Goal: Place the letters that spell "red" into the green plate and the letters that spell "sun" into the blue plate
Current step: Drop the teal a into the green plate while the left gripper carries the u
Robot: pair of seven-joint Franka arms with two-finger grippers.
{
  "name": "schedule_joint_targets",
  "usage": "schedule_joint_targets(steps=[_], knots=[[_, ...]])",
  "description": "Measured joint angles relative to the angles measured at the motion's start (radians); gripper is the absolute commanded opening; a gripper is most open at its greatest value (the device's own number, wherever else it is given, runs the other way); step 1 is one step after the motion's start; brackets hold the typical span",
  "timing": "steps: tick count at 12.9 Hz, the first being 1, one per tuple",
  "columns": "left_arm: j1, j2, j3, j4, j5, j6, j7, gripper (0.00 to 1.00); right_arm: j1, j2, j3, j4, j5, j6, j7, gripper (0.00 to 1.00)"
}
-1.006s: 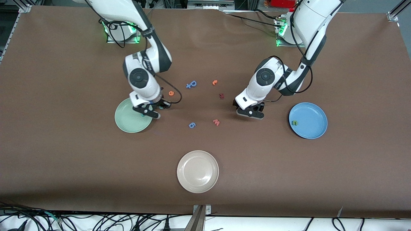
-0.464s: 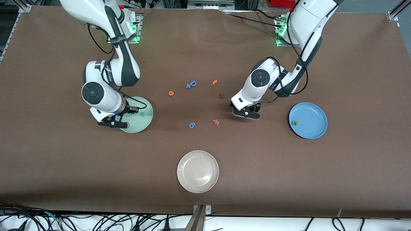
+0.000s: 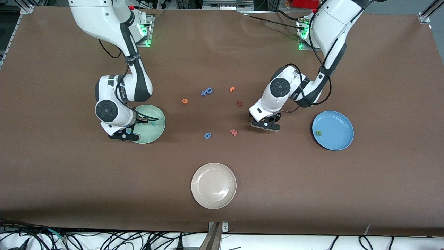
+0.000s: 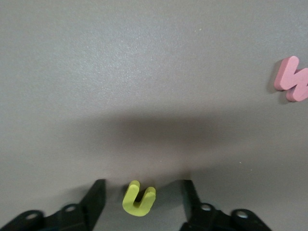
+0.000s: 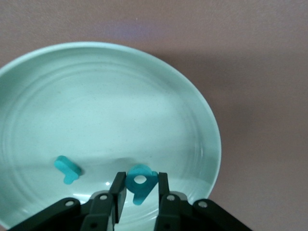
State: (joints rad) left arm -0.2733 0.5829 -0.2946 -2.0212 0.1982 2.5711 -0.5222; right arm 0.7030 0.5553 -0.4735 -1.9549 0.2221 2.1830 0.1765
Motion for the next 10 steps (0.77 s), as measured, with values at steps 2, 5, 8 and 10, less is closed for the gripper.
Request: schedule_joint_targets(steps=[2, 5, 8, 10], knots=[[-0.001, -0.001, 0.0, 0.006, 0.001, -0.004, -0.006, 0.31, 0.0, 0.003, 0.0, 0.001, 0.0, 0.0, 0.0, 0.99], [-0.003, -0.004, 0.0, 0.012, 0.001, -0.006, -0.047, 0.23, 0.003, -0.003, 0.0, 0.013, 0.002, -0.003, -0.001, 0.99], [-0.007, -0.001, 0.0, 0.012, 0.001, -0.007, -0.067, 0.19, 0.01, -0.044, 0.018, 0.022, 0.082, -0.074, 0.002, 0.98], [-0.006, -0.001, 0.001, 0.013, 0.001, -0.011, -0.071, 0.17, 0.018, -0.07, 0.035, 0.022, 0.147, -0.103, 0.019, 0.98]])
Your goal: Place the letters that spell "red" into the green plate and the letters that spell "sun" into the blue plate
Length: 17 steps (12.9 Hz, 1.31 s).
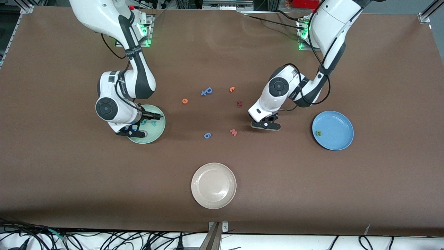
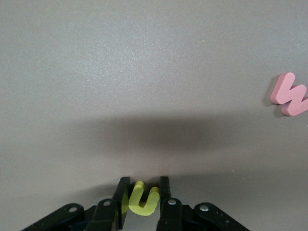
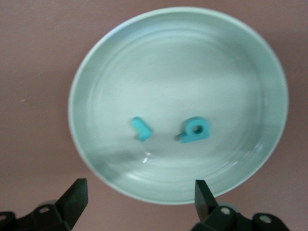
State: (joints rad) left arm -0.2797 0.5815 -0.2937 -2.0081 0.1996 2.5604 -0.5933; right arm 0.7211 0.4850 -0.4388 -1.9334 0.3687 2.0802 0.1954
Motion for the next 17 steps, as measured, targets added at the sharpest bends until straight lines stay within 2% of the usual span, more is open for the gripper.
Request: schedule_joint_targets(steps=[2, 5, 7, 11, 13, 15, 16, 17], knots=[[0.004, 0.0, 0.005, 0.028, 0.0, -0.077, 0.001, 0.17, 0.003, -0.024, 0.032, 0.0, 0.014, -0.008, 0.068, 0.97], [0.043, -0.001, 0.008, 0.193, 0.0, -0.35, 0.066, 0.15, 0.01, -0.053, 0.128, -0.001, 0.015, -0.011, 0.234, 0.95], [0.106, -0.002, 0.011, 0.259, 0.0, -0.443, 0.155, 0.15, 0.041, -0.055, 0.153, -0.016, 0.015, 0.019, 0.301, 0.95], [0.268, -0.001, 0.017, 0.264, 0.0, -0.507, 0.38, 0.15, 0.131, -0.053, 0.16, -0.144, 0.015, 0.237, 0.382, 0.96], [0.342, -0.003, 0.017, 0.266, 0.0, -0.549, 0.476, 0.15, 0.175, -0.052, 0.161, -0.197, 0.015, 0.305, 0.414, 0.83], [0.394, -0.007, 0.017, 0.266, 0.0, -0.595, 0.544, 0.19, 0.197, -0.051, 0.162, -0.224, 0.015, 0.335, 0.429, 0.8], [0.414, -0.008, 0.017, 0.266, 0.0, -0.603, 0.567, 0.47, 0.199, -0.051, 0.161, -0.232, 0.015, 0.36, 0.43, 0.77], [0.433, -0.008, 0.017, 0.266, 0.0, -0.607, 0.589, 0.94, 0.199, -0.051, 0.161, -0.238, 0.015, 0.381, 0.43, 0.73]])
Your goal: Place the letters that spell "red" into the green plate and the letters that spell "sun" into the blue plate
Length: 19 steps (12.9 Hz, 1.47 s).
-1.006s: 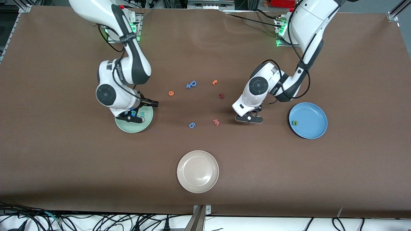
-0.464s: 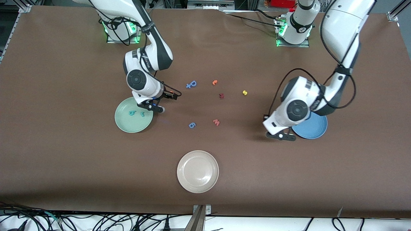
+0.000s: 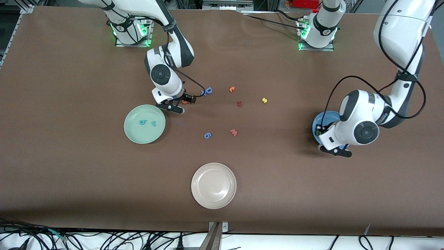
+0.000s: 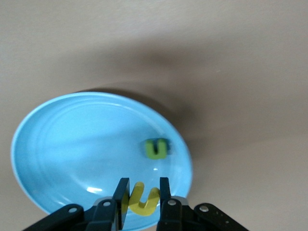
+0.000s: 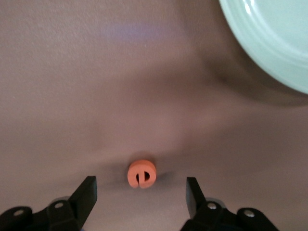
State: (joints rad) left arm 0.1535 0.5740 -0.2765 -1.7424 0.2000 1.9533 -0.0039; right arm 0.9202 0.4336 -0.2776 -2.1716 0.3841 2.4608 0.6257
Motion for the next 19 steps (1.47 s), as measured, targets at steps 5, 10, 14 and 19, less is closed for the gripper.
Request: schedule_joint_targets(steps=[5, 10, 14, 19], knots=[[0.035, 0.0, -0.002, -0.003, 0.0, -0.007, 0.033, 1.0, 0.022, 0.008, 0.001, -0.067, 0.0, 0.138, 0.0, 0.65], [0.034, -0.019, -0.119, -0.033, 0.0, -0.007, -0.083, 1.0, 0.028, 0.002, 0.001, -0.075, 0.0, 0.155, 0.002, 0.32], [0.032, -0.095, -0.246, -0.163, 0.0, 0.101, -0.269, 1.0, 0.028, -0.003, -0.001, -0.075, 0.0, 0.154, 0.002, 0.17], [0.024, -0.139, -0.368, -0.426, 0.0, 0.447, -0.499, 1.0, 0.029, -0.003, -0.011, -0.07, 0.0, 0.147, 0.001, 0.16]])
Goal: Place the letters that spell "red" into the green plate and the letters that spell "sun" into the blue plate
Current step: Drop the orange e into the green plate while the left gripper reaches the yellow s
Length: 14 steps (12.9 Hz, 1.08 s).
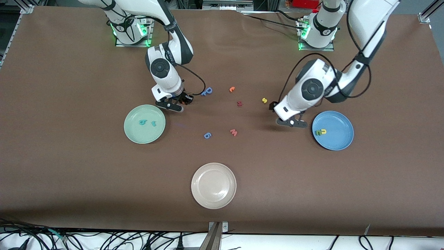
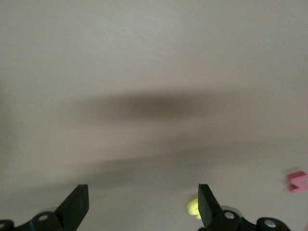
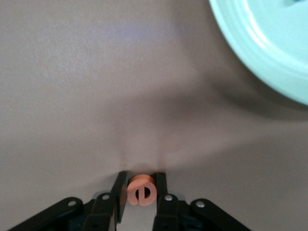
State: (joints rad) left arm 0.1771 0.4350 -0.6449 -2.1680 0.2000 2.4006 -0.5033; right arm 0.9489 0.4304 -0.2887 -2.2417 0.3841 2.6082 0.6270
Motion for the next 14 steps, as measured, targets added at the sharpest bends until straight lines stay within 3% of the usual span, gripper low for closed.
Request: schedule_joint_targets(steps=[3, 8, 11, 14], knots=[[-0.013, 0.0, -0.02, -0.117, 0.0, 0.164, -0.063, 1.0, 0.002, -0.012, -0.07, 0.043, 0.0, -0.115, -0.056, 0.15], [-0.084, -0.016, -0.034, -0.14, 0.148, 0.174, -0.306, 1.0, 0.001, -0.042, -0.279, 0.209, 0.0, -0.455, -0.286, 0.16], [-0.094, -0.016, -0.034, -0.168, 0.215, 0.225, -0.382, 0.99, -0.022, -0.029, -0.363, 0.223, -0.001, -0.477, -0.48, 0.16], [-0.093, -0.013, -0.032, -0.2, 0.287, 0.256, -0.442, 0.96, -0.08, 0.023, -0.37, 0.219, -0.001, -0.476, -0.608, 0.16]])
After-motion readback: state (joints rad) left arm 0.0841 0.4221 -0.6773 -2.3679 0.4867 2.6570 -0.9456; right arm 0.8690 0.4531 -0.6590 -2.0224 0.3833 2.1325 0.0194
